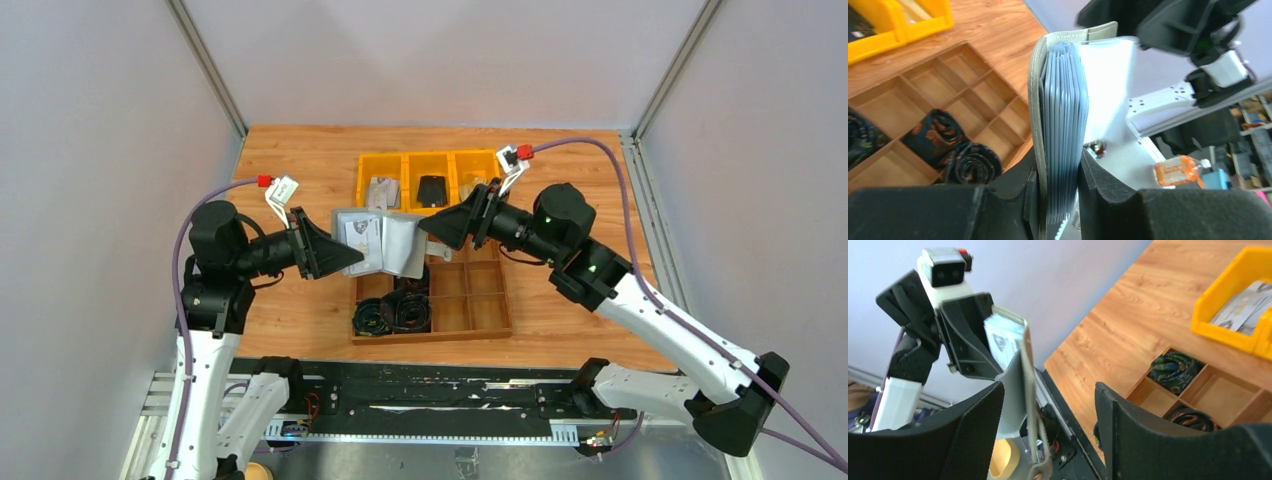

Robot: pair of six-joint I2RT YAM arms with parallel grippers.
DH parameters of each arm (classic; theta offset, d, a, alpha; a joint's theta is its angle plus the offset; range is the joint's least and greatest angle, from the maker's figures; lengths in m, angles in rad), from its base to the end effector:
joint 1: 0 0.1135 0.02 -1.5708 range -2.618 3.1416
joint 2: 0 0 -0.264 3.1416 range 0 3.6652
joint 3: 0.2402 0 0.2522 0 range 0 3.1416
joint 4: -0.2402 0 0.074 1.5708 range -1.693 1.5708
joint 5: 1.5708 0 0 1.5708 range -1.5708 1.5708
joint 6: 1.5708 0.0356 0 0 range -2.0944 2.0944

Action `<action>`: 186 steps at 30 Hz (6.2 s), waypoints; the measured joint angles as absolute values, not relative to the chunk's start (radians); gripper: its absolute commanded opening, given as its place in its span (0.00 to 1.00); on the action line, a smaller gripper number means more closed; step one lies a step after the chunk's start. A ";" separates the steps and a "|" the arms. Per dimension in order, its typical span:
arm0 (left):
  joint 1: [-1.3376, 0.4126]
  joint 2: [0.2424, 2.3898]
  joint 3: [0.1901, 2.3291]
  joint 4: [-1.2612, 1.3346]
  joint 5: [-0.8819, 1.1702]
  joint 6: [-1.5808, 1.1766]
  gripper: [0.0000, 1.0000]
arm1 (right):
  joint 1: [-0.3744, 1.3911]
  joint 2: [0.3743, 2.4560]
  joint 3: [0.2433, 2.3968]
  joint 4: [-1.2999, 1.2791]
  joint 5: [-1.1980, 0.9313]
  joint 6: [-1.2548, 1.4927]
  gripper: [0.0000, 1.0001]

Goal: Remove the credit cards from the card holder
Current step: Remove the credit card from the card holder, then place the credit card in the storage box, then remove the credit card from the card holder.

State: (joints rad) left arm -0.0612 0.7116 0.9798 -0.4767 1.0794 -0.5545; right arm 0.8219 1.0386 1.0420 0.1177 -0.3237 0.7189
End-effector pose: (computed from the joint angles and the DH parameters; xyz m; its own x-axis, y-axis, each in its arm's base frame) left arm 0.1270 -0.0392 0.3899 -0.6442 -0.2094 -0.7357 0.6477 0.3622 -0.6703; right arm 0.1536 0.1819 0.4148 -0.5370 0.3394 -0.7723 -0.7385 0.2534 0.6248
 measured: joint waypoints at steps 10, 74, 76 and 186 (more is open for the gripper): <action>-0.061 0.725 1.019 -0.639 0.840 -0.374 0.08 | 0.890 1.083 1.240 0.008 -0.260 0.672 0.70; -0.054 0.798 1.011 -0.471 1.316 -0.579 0.28 | 0.933 1.149 0.916 0.405 -0.520 0.928 0.00; -0.054 0.797 1.011 -0.460 1.316 -0.593 0.27 | 0.933 1.140 0.913 0.408 -0.520 0.928 0.00; -0.035 0.825 1.232 -1.051 0.921 0.149 0.00 | 0.807 1.391 1.154 0.237 -0.691 0.741 0.83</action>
State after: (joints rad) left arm -0.0349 0.8253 1.2324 -1.0508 0.9215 0.1490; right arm 0.8070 1.3907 1.1542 0.2367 -0.6907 0.7410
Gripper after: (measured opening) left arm 0.281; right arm 0.821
